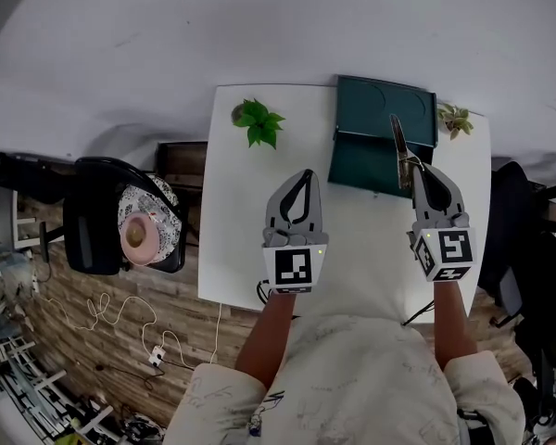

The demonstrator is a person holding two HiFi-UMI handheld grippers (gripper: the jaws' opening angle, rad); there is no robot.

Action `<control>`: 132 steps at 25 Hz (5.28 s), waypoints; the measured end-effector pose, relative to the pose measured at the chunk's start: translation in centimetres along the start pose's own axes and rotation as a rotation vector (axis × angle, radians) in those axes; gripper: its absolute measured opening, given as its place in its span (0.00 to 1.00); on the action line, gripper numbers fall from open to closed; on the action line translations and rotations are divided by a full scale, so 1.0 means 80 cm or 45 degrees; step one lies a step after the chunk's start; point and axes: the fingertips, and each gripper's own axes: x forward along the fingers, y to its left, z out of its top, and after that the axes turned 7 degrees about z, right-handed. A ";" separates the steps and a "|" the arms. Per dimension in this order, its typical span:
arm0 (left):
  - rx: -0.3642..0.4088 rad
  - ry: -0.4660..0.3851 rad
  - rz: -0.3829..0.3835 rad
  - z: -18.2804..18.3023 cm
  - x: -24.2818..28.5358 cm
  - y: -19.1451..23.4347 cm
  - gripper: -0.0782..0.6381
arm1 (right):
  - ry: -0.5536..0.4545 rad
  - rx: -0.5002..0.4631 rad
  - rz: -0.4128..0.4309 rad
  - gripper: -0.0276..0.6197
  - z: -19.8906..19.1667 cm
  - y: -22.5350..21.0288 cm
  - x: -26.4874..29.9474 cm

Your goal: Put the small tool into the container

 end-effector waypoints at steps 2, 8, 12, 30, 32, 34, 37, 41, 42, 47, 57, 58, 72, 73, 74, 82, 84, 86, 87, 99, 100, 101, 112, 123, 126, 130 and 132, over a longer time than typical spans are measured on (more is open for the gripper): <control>-0.001 0.004 0.002 -0.003 0.002 0.002 0.12 | 0.014 -0.026 0.012 0.07 -0.002 0.002 0.006; -0.011 0.023 0.004 -0.014 0.007 0.007 0.12 | 0.061 -0.085 0.035 0.07 -0.011 0.010 0.020; -0.020 0.034 0.003 -0.020 0.009 0.009 0.12 | 0.093 -0.130 0.047 0.07 -0.015 0.013 0.028; -0.036 0.074 -0.016 -0.041 0.016 0.013 0.12 | 0.270 -0.378 0.103 0.07 -0.052 0.031 0.055; -0.039 0.079 -0.015 -0.044 0.016 0.015 0.12 | 0.290 -0.412 0.111 0.07 -0.056 0.034 0.060; -0.040 0.084 -0.013 -0.046 0.017 0.017 0.12 | 0.309 -0.450 0.120 0.07 -0.060 0.037 0.063; -0.050 0.087 -0.010 -0.049 0.017 0.019 0.12 | 0.335 -0.482 0.136 0.07 -0.066 0.042 0.068; -0.059 0.093 -0.003 -0.055 0.018 0.021 0.12 | 0.367 -0.507 0.161 0.07 -0.074 0.046 0.074; -0.060 0.096 -0.002 -0.056 0.018 0.022 0.12 | 0.375 -0.523 0.165 0.07 -0.076 0.047 0.075; -0.075 0.105 0.001 -0.063 0.020 0.025 0.12 | 0.428 -0.614 0.181 0.07 -0.085 0.050 0.082; -0.088 0.135 0.009 -0.075 0.025 0.031 0.12 | 0.496 -0.739 0.183 0.07 -0.101 0.051 0.095; -0.089 0.135 0.011 -0.076 0.025 0.032 0.12 | 0.506 -0.773 0.180 0.07 -0.104 0.051 0.097; -0.093 0.134 0.011 -0.081 0.027 0.034 0.12 | 0.594 -0.865 0.173 0.07 -0.125 0.046 0.119; -0.095 0.134 0.012 -0.081 0.027 0.034 0.12 | 0.598 -0.860 0.171 0.07 -0.125 0.044 0.120; -0.097 0.134 0.011 -0.082 0.027 0.033 0.12 | 0.601 -0.854 0.168 0.07 -0.124 0.042 0.121; -0.090 0.139 0.007 -0.083 0.028 0.032 0.12 | 0.607 -0.829 0.162 0.07 -0.127 0.043 0.124; -0.089 0.139 0.003 -0.083 0.028 0.031 0.12 | 0.613 -0.825 0.164 0.07 -0.128 0.042 0.123; -0.087 0.139 0.002 -0.082 0.027 0.031 0.12 | 0.622 -0.819 0.175 0.08 -0.129 0.045 0.123; -0.086 0.138 0.003 -0.081 0.027 0.031 0.12 | 0.629 -0.812 0.186 0.09 -0.131 0.047 0.123; -0.081 0.140 0.026 -0.080 0.020 0.038 0.12 | 0.700 -0.684 0.276 0.17 -0.144 0.060 0.124; -0.083 0.140 0.026 -0.080 0.020 0.037 0.12 | 0.705 -0.664 0.282 0.18 -0.144 0.059 0.124; -0.084 0.140 0.024 -0.080 0.021 0.037 0.12 | 0.709 -0.649 0.285 0.18 -0.144 0.059 0.124; -0.074 0.139 0.024 -0.079 0.018 0.037 0.12 | 0.749 -0.562 0.324 0.21 -0.147 0.059 0.123; -0.062 0.139 0.030 -0.075 0.010 0.036 0.12 | 0.756 -0.411 0.401 0.23 -0.145 0.069 0.117; -0.060 0.134 0.031 -0.073 0.009 0.036 0.12 | 0.757 -0.393 0.410 0.23 -0.146 0.071 0.115; -0.048 0.130 0.030 -0.069 0.006 0.034 0.12 | 0.755 -0.401 0.407 0.23 -0.143 0.071 0.112; -0.042 0.128 0.030 -0.068 0.004 0.034 0.12 | 0.748 -0.401 0.404 0.23 -0.140 0.071 0.111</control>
